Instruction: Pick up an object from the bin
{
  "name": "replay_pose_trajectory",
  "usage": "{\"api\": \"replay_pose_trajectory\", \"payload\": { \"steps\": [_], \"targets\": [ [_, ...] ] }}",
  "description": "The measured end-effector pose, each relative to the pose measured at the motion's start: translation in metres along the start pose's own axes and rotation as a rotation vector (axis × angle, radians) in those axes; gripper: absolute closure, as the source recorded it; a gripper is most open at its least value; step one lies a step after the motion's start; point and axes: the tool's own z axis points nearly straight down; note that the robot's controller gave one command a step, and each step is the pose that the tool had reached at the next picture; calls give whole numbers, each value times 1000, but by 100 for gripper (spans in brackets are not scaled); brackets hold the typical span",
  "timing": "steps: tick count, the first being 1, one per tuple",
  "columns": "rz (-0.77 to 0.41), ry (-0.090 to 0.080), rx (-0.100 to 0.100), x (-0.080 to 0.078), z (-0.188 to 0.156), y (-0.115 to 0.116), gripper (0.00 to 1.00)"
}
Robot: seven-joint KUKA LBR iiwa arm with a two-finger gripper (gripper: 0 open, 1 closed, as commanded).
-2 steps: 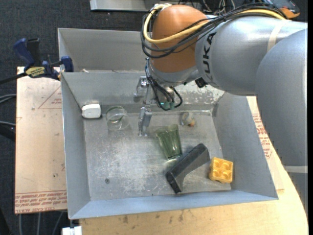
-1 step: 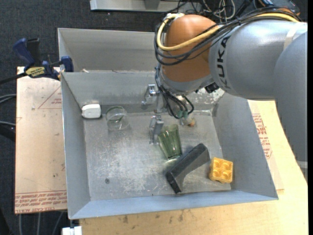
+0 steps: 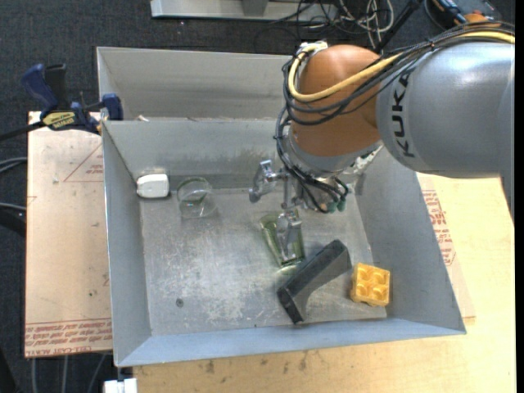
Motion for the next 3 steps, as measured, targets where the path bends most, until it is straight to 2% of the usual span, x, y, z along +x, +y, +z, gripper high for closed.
{"api": "replay_pose_trajectory", "payload": {
  "steps": [1, 2, 3],
  "targets": [
    [-80, 1, -2, 4, 1, 3, 0],
    [-92, -3, -2, -2, 4, 3, 0],
    [6, -7, -4, 7, 45, -14, 0]
  ]
}}
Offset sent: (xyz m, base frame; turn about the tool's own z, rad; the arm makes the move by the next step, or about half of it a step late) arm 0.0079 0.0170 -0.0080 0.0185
